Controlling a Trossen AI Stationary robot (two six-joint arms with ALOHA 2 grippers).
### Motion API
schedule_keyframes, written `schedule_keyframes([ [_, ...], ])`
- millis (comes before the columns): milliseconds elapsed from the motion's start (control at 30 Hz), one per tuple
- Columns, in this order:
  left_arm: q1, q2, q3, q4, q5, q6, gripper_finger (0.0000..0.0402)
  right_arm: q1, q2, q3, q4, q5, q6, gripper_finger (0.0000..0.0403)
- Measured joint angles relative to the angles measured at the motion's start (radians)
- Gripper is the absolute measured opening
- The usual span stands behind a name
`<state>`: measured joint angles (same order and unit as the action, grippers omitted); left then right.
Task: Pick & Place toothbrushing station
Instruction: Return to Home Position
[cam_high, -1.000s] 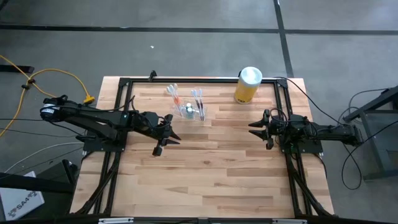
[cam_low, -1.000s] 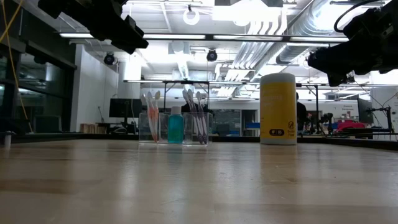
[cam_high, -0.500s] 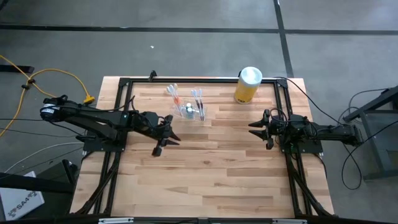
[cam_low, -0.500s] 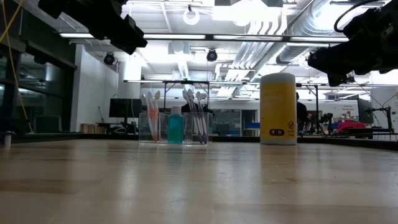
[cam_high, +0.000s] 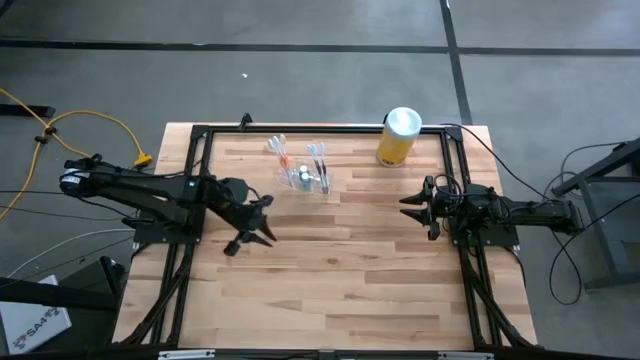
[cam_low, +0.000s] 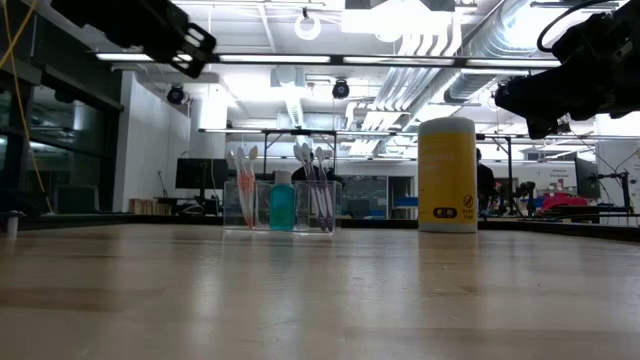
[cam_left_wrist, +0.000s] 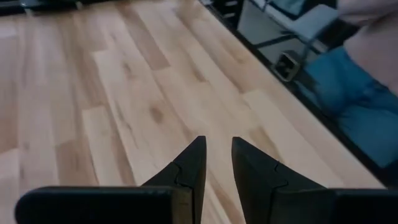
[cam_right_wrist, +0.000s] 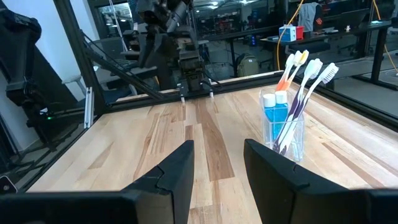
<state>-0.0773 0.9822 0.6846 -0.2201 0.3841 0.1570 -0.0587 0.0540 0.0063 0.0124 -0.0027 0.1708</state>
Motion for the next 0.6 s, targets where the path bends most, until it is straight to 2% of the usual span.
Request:
schedule_keyframes([
  [200,-0.012,-0.182,-0.039,-0.100,0.065,-0.009,0.0071,0.000,0.000,0.000,0.000,0.000,0.000,0.0132],
  [433,-0.052,-0.463,-0.194,-0.067,-0.025,-0.089,0.0071,0.000,0.000,0.000,0.004,0.000,0.000,0.0132],
  [600,-0.089,-0.616,-0.266,-0.057,-0.091,-0.134,0.0071,0.000,0.000,0.000,0.005,0.000,0.000,0.0132],
])
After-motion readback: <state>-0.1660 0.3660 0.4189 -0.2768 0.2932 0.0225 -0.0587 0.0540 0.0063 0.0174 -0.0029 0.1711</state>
